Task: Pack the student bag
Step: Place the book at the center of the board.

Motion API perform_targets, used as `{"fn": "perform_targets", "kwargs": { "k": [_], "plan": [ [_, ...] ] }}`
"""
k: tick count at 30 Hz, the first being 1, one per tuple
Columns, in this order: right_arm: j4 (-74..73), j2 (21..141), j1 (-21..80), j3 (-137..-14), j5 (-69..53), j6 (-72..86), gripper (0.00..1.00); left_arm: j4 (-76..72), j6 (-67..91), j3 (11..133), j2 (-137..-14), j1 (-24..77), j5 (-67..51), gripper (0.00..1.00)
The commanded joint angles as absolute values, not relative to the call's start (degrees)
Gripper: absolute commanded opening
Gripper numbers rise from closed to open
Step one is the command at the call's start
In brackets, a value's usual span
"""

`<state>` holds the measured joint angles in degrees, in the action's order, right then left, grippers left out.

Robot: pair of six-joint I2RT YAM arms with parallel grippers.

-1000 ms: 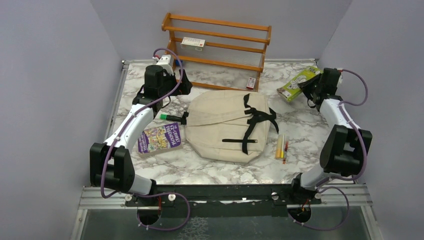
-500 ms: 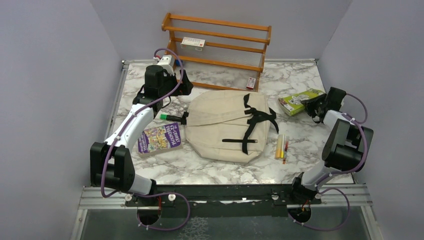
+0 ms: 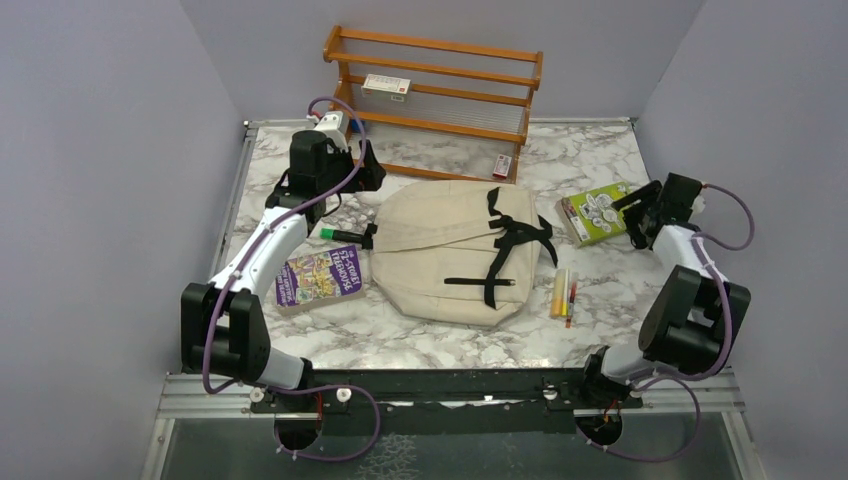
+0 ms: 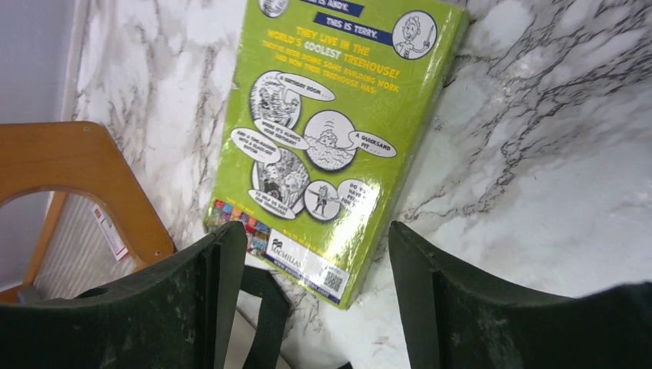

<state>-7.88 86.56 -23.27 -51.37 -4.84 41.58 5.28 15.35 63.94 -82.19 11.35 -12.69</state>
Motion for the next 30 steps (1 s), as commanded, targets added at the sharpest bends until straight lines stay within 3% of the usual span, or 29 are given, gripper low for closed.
{"fn": "perform_targets", "kwargs": {
  "k": [1,6,12,17,25,30],
  "plan": [
    [-11.60,79.17,-23.57,-52.20,-2.82,37.48,0.73,5.71,16.35,65.79,-83.32,10.82,-13.12,0.99],
    [-12.67,74.45,-17.36,-54.43,-9.76,34.72,0.74,7.32,17.96,66.77,-85.17,10.72,-12.72,0.99],
    [-19.86,76.35,4.46,-63.17,-5.18,30.54,0.74,11.08,22.39,67.34,-86.62,13.47,-9.89,0.97],
    [-22.84,79.93,23.77,-66.54,-0.47,29.02,0.74,12.35,24.93,60.32,-82.84,13.67,-8.35,0.95],
    [-21.09,94.04,48.88,-73.47,5.72,25.70,0.74,14.92,21.98,52.55,-71.12,9.80,-1.42,0.96],
    [-22.45,106.05,59.24,-82.80,9.48,19.07,0.75,13.06,24.04,50.89,-68.61,3.06,-4.97,0.96]
  ]
}}
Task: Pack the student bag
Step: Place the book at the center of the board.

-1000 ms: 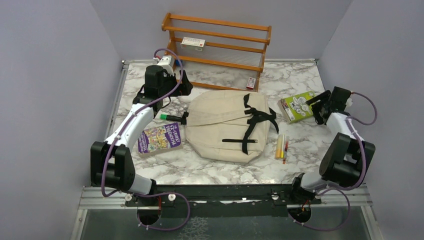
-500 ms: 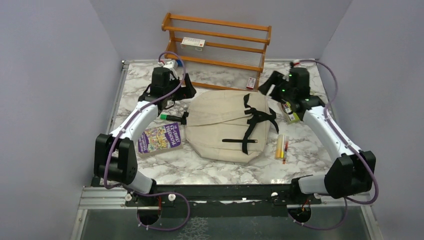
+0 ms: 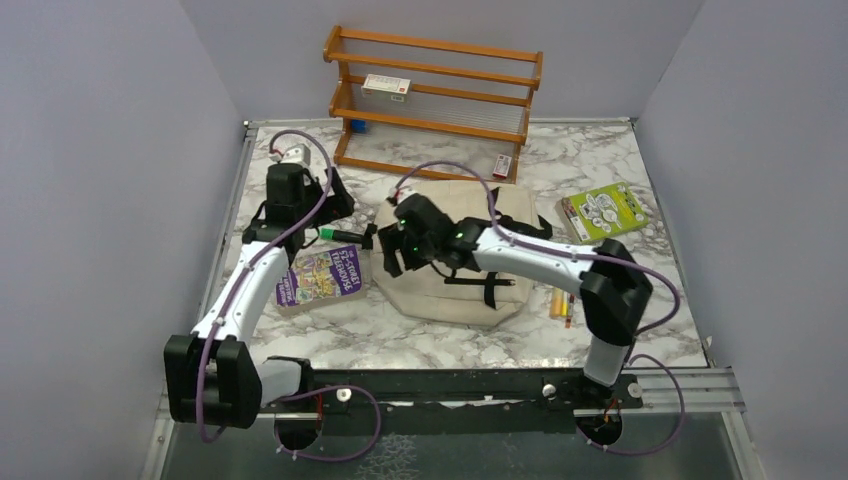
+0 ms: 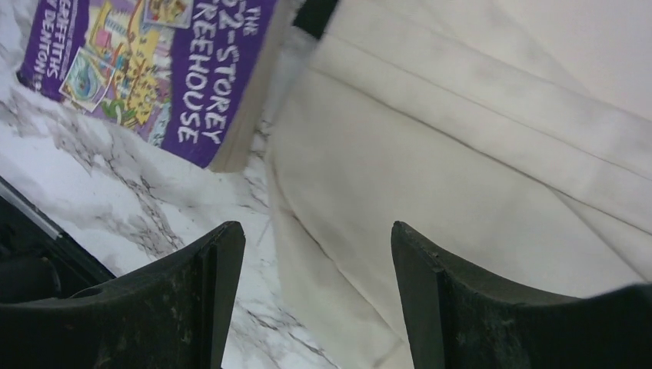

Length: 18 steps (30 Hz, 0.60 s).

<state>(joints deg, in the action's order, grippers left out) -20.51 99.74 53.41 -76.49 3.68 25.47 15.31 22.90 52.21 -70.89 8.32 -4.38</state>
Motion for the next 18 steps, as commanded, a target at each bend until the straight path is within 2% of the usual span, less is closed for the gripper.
{"fn": "perform_targets", "kwargs": {
  "k": [1,6,18],
  "plan": [
    [-22.22,108.08,60.72,-84.17,11.01,18.02,0.75,12.29,24.76,50.44,-68.64,1.14,-6.78,0.96],
    [-20.09,115.51,64.45,-87.90,16.09,13.96,0.77,10.33,26.42,48.86,-69.04,-6.27,-13.30,0.95],
    [-23.36,125.63,65.35,-96.04,26.27,8.42,0.76,7.70,26.17,47.70,-67.21,-6.77,-17.07,0.94]
  ]
}}
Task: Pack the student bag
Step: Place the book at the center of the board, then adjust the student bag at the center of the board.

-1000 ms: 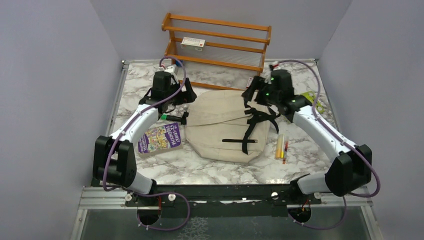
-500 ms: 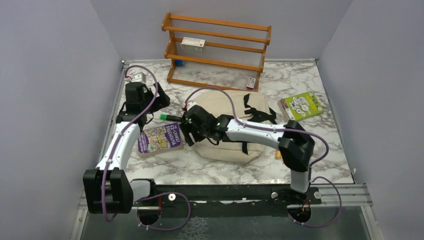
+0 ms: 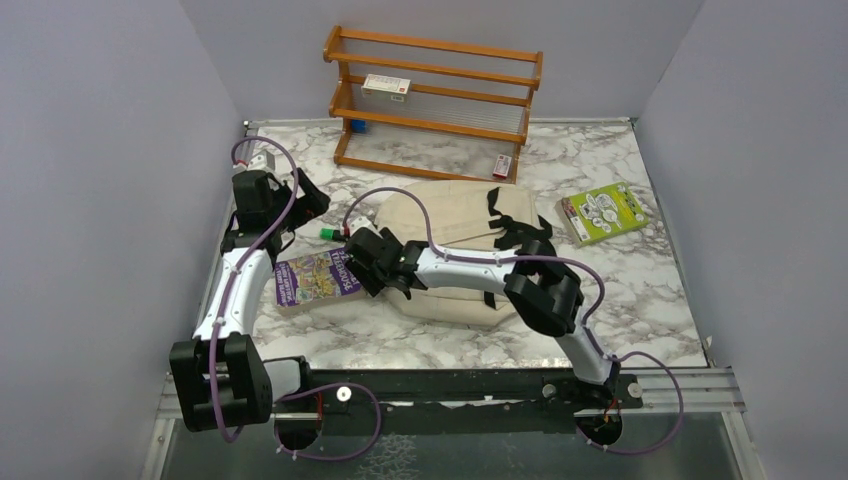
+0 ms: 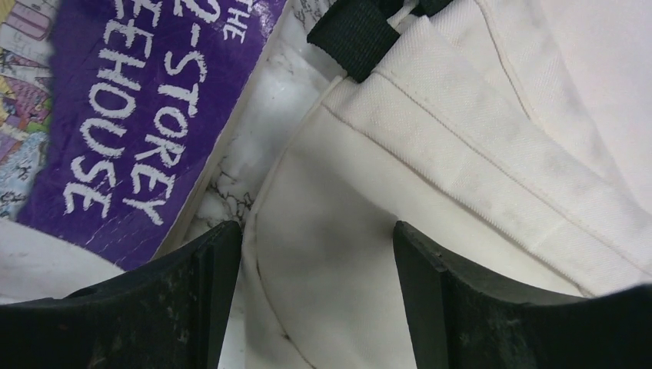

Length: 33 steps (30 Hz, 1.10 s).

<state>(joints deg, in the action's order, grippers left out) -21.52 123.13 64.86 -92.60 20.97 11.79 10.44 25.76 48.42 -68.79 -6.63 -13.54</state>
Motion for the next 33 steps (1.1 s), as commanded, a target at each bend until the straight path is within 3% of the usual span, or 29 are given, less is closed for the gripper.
{"fn": "perform_targets", "kwargs": {
  "k": [1,5,15,19,23,33],
  "plan": [
    [-23.56,126.31,65.50,-96.71,26.66,7.95,0.76,7.58,26.16,47.65,-67.22,-6.77,-17.25,0.94],
    [-25.17,128.92,66.24,-99.15,29.76,7.14,0.71,7.46,26.10,47.55,-67.11,-6.77,-17.70,0.94],
    [-27.79,129.44,66.49,-98.77,32.98,10.46,0.44,6.50,26.02,47.29,-66.65,-6.77,-19.39,0.94],
    [-27.25,126.06,66.53,-96.77,33.84,12.67,0.27,5.93,26.10,47.23,-66.28,-6.75,-20.12,0.94],
    [-28.51,122.00,66.53,-95.85,36.15,15.28,0.02,4.80,25.95,46.76,-65.32,-6.77,-21.22,0.94],
    [-28.70,104.39,61.55,-93.25,32.73,16.99,0.01,-0.88,26.79,45.27,-63.58,-6.77,-28.39,0.95]
  ]
}}
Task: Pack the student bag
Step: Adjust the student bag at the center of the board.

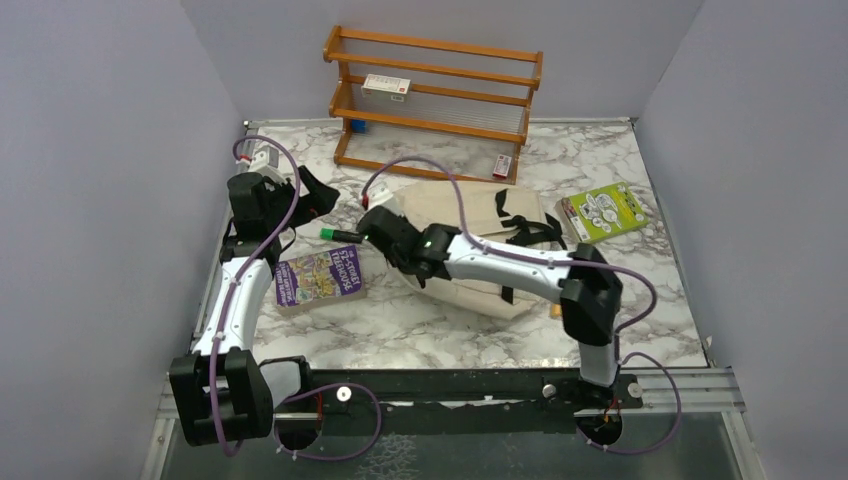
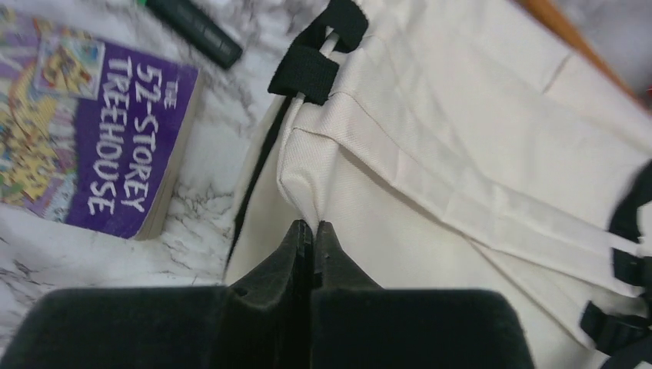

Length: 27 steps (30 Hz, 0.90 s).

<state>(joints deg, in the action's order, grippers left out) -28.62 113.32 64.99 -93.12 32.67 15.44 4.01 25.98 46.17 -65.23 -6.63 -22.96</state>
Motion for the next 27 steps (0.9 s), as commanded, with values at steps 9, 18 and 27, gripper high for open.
{"fn": "perform_targets", "kwargs": {
  "k": [9,18,27],
  "plan": [
    [-27.77,94.40,55.84,-98.64,32.21,10.60,0.00,-4.33,27.69,44.47,-63.01,-6.35,-31.91,0.95],
    [-28.74,97.71,55.26,-113.90,24.56,10.38,0.01,-4.92,28.21,44.22,-63.24,-6.15,-32.78,0.95],
    [-19.88,94.98,55.28,-108.35,23.32,16.99,0.00,-6.30,29.25,43.73,-62.27,-6.11,-33.12,0.95]
  ]
}}
